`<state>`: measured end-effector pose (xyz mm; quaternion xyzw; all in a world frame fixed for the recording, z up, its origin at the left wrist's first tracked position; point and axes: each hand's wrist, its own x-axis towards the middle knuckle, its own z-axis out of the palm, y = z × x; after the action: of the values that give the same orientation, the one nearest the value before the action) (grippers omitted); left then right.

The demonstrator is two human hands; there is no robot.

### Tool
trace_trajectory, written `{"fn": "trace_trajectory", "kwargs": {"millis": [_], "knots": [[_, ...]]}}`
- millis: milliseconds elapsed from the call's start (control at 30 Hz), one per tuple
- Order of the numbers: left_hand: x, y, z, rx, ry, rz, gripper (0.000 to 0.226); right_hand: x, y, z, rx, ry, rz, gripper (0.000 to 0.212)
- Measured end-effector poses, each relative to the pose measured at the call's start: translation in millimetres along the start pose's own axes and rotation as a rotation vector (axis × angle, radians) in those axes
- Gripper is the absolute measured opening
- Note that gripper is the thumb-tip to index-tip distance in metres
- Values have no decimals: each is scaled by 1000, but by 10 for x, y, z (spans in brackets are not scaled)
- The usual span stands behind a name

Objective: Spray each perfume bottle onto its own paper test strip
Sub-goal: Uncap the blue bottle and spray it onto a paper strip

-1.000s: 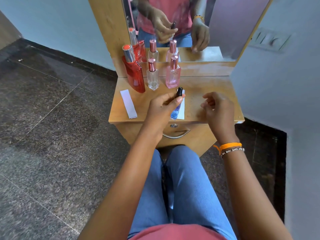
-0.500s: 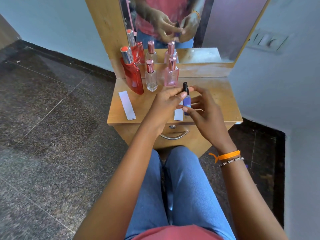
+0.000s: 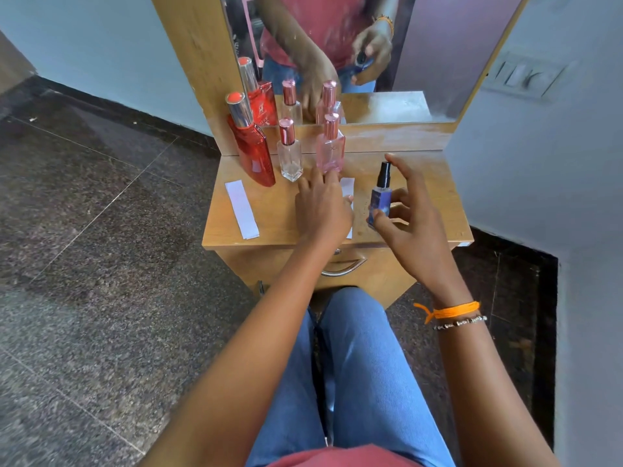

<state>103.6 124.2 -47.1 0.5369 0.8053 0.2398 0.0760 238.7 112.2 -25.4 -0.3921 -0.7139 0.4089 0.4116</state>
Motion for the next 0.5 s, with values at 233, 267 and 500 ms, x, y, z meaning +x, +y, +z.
{"fn": "trace_trajectory", "kwargs": {"millis": [233, 267, 500], "knots": [[-82, -19, -70, -286, 69, -92, 19, -13, -9, 43, 368, -37, 104, 53], [-92, -31, -102, -362, 55, -126, 22, -14, -14, 57, 469, -46, 140, 51], [-126, -142, -385, -575, 49, -157, 30, -16, -66, 130, 1276, -287, 247, 50]]}}
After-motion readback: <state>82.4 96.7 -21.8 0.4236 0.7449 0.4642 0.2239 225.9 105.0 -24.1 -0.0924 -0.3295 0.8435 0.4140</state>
